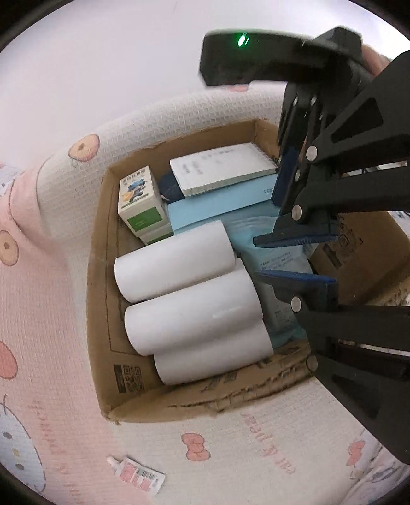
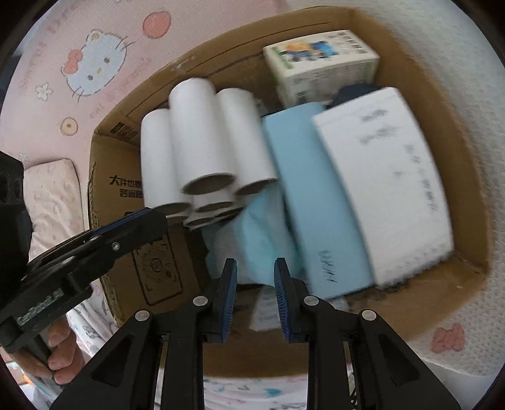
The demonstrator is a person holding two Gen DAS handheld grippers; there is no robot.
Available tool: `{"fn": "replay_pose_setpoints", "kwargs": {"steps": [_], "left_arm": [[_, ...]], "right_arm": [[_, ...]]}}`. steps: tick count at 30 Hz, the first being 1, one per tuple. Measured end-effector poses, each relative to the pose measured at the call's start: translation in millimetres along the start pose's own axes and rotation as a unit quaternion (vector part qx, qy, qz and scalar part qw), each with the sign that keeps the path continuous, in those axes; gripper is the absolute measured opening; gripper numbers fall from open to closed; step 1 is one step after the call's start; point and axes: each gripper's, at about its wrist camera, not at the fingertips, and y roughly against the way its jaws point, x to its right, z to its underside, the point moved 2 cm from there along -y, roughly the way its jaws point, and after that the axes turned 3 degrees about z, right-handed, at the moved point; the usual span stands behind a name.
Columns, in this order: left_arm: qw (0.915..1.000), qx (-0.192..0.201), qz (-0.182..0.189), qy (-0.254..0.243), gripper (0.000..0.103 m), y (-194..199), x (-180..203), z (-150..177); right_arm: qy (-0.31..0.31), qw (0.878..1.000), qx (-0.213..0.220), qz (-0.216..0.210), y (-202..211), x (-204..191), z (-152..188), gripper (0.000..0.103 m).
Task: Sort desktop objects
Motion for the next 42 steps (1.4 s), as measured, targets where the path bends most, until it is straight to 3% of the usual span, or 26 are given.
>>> {"fn": "replay_pose_setpoints", "kwargs": {"steps": [3,5,10,12,15,17,27,42], "left_arm": [[0.9997,0.003,0.018,-0.017,0.015,9.7,-2.4,-1.2],[0.9988,0.009,0.028,-0.038,0.015,4.4,1.4,-2.3],[0.9937,0.040,0.023,-0.102,0.015,15.7,11.3,3.6],[0.9933,0.040,0.033,-0.103,0.015,22.4,10.7,5.0],[0.9936,0.038,0.052,-0.093,0.015,23.6,5.5,4.3],[0.9936,0.038,0.053,-0.093,0.015,26.3,0.4,5.3],[0.9926,0.051,0.059,-0.093,0.015,43.1,-13.2,6.5],[0.9924,0.041,0.068,-0.094,0.015,49.2,-17.9,7.9]], "right_arm": [[-0.009,1.000,-0.002,0.024,-6.2,-4.4,-4.7,0.020],[-0.002,0.997,0.015,0.075,-8.4,-4.3,-10.1,0.013],[0.001,0.996,-0.002,0.091,-18.9,-9.6,-16.1,0.012],[0.022,0.992,-0.010,0.121,-23.4,-18.0,-16.4,0.012],[0.037,0.991,-0.050,0.118,-42.1,-28.4,-15.5,0.012],[0.051,0.987,-0.057,0.140,-48.5,-32.2,-16.3,0.012],[0.049,0.982,-0.099,0.150,-62.3,-29.5,-22.5,0.012],[0.023,0.983,-0.140,0.120,-84.8,-13.8,-20.1,0.012]]}}
